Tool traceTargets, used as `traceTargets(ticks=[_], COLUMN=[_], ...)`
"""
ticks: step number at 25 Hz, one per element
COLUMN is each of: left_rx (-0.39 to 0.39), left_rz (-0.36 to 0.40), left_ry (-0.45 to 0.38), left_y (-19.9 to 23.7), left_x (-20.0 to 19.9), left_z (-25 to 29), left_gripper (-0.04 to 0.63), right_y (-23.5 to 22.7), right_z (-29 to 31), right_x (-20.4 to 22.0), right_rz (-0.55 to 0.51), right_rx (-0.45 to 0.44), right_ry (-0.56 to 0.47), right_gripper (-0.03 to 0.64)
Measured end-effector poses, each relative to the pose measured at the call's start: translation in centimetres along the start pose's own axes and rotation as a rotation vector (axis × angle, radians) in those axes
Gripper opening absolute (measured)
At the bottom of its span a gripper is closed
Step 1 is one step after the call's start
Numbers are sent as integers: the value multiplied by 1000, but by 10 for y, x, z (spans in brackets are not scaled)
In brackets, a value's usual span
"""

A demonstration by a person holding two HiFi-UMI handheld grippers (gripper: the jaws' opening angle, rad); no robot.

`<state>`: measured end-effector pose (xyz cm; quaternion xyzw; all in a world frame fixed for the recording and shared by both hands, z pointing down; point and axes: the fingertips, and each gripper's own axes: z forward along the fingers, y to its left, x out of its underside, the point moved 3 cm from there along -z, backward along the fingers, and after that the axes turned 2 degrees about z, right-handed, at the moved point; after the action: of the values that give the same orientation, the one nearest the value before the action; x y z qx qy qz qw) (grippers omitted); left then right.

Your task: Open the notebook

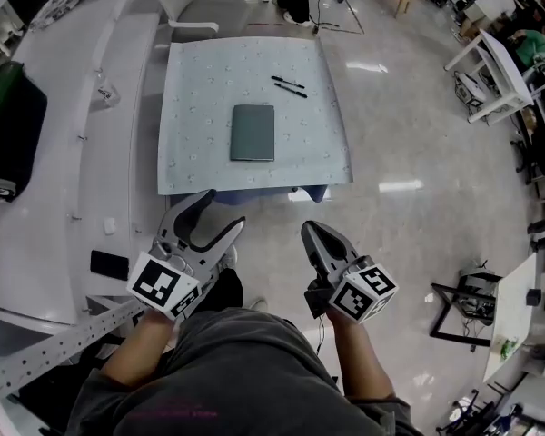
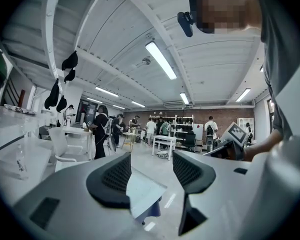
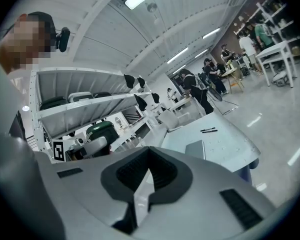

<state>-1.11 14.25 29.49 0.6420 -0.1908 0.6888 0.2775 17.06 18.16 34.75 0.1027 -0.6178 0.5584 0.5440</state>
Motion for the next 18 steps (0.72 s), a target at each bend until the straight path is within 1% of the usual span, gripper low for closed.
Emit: traceTargets(ticks=[13, 18], left_rx=[30, 39], left_rz=[-36, -16], left_ry=[12, 13], left_y=[97, 131], left_x=[-2, -3], left_z=[41, 54], left_gripper=[252, 252], right_y=[-8, -10], right_z=[84, 119], right_x=[-34, -45], right_rz=[9, -11], right_rx=[65, 67], right_ry=[9, 0], right_gripper=[2, 2])
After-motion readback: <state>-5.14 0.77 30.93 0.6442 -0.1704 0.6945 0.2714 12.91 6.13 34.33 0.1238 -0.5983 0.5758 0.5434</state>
